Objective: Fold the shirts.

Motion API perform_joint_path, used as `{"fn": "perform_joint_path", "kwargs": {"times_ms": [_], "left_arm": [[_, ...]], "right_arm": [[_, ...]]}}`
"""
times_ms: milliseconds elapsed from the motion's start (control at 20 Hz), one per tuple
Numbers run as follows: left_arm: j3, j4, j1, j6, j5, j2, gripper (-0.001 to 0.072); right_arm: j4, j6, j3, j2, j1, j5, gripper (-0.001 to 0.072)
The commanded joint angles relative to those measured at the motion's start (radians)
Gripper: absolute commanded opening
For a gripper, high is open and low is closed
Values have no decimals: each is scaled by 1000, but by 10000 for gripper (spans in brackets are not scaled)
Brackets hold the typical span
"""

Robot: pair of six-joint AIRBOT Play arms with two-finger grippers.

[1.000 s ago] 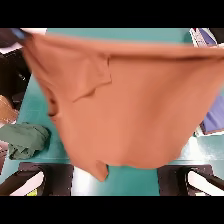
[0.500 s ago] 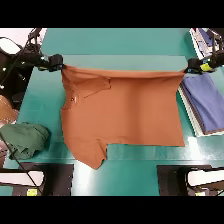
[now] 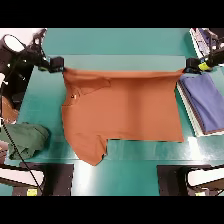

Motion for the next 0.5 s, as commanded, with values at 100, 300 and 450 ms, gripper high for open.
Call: {"fn": "perform_joint_path", "kwargs": {"times_ms": [100, 300, 450], "left_arm": [[-232, 21, -3, 1, -12, -2, 24], [-264, 18, -3, -14, -8, 8, 347], [-265, 51, -2, -28, -39, 71, 491]], "right_arm": [[-1, 1, -292, 107, 5, -77, 16], [44, 2, -390, 145, 2, -108, 375], [44, 2, -390, 198, 2, -85, 375]]}}
